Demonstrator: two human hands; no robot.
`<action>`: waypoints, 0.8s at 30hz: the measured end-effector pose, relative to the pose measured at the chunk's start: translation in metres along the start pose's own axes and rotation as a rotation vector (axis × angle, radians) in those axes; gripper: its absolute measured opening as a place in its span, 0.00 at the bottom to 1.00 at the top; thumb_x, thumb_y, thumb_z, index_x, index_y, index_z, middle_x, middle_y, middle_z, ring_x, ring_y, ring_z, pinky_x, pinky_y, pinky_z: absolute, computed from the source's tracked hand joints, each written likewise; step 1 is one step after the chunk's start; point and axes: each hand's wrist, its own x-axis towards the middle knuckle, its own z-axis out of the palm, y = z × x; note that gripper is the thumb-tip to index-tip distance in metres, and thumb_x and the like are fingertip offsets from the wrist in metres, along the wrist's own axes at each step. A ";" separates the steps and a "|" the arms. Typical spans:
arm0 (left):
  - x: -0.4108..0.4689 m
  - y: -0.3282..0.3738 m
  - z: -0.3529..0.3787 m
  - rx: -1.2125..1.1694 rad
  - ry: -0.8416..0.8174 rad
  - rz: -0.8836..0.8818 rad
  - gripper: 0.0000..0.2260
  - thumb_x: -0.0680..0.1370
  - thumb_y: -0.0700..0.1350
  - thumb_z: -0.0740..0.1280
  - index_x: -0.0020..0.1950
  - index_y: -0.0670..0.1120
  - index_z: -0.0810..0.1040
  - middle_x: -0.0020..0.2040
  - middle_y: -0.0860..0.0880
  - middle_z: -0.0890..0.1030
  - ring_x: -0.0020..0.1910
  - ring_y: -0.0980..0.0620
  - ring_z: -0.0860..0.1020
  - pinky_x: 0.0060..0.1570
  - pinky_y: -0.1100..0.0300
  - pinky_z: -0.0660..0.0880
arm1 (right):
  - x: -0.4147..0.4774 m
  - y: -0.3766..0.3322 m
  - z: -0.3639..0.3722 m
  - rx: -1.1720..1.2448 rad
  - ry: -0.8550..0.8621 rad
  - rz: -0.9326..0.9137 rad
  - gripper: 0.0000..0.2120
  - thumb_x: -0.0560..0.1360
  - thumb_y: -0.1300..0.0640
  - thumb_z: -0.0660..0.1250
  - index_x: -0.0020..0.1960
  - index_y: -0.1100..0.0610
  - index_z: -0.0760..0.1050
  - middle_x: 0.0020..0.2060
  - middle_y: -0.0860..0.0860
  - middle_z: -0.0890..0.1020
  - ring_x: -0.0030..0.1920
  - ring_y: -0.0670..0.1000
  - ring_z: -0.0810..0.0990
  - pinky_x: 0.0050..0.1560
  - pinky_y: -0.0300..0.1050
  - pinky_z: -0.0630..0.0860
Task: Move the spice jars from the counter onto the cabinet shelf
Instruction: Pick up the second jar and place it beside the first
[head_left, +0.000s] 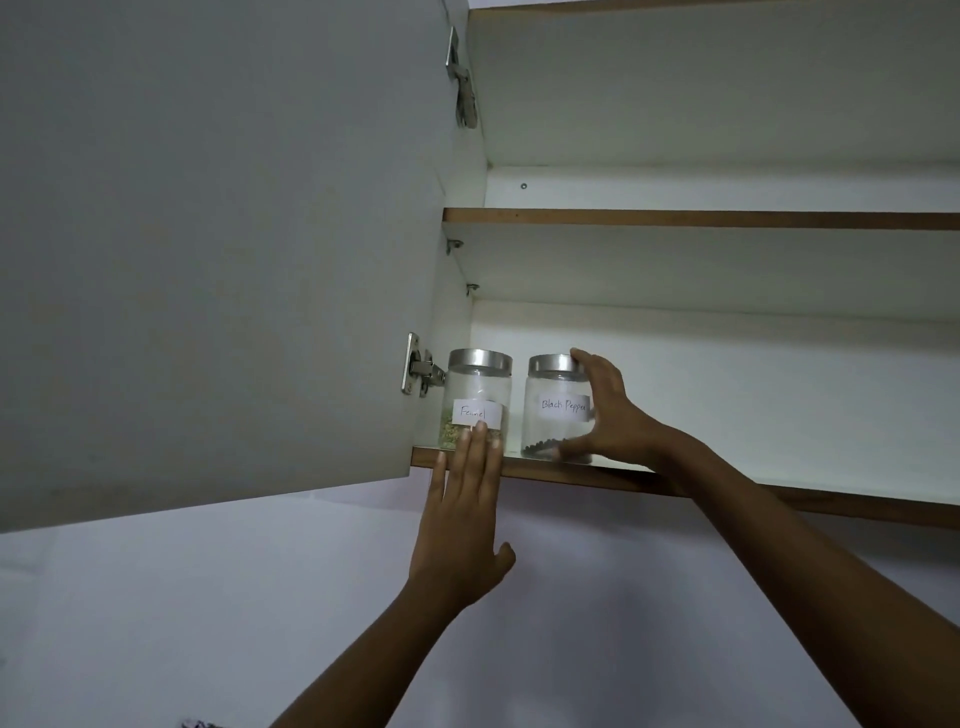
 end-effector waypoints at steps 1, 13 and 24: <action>0.000 0.000 0.000 0.005 -0.005 0.001 0.48 0.72 0.59 0.61 0.71 0.46 0.24 0.72 0.46 0.25 0.71 0.47 0.26 0.70 0.51 0.28 | 0.003 0.000 0.004 0.004 0.022 -0.005 0.54 0.62 0.60 0.79 0.75 0.50 0.45 0.73 0.51 0.47 0.73 0.53 0.52 0.70 0.46 0.60; 0.002 -0.004 -0.005 0.003 -0.083 0.029 0.51 0.70 0.60 0.63 0.71 0.45 0.26 0.73 0.45 0.27 0.72 0.45 0.26 0.71 0.48 0.31 | -0.005 -0.013 0.026 0.034 0.065 0.064 0.55 0.67 0.64 0.72 0.75 0.44 0.35 0.73 0.49 0.31 0.74 0.51 0.48 0.57 0.38 0.62; -0.024 0.065 -0.051 -0.462 -0.021 0.153 0.37 0.78 0.48 0.62 0.75 0.48 0.37 0.76 0.50 0.37 0.75 0.51 0.34 0.72 0.54 0.33 | -0.133 -0.035 0.026 -0.118 0.161 0.038 0.45 0.71 0.54 0.71 0.76 0.47 0.43 0.76 0.47 0.46 0.75 0.50 0.49 0.72 0.61 0.56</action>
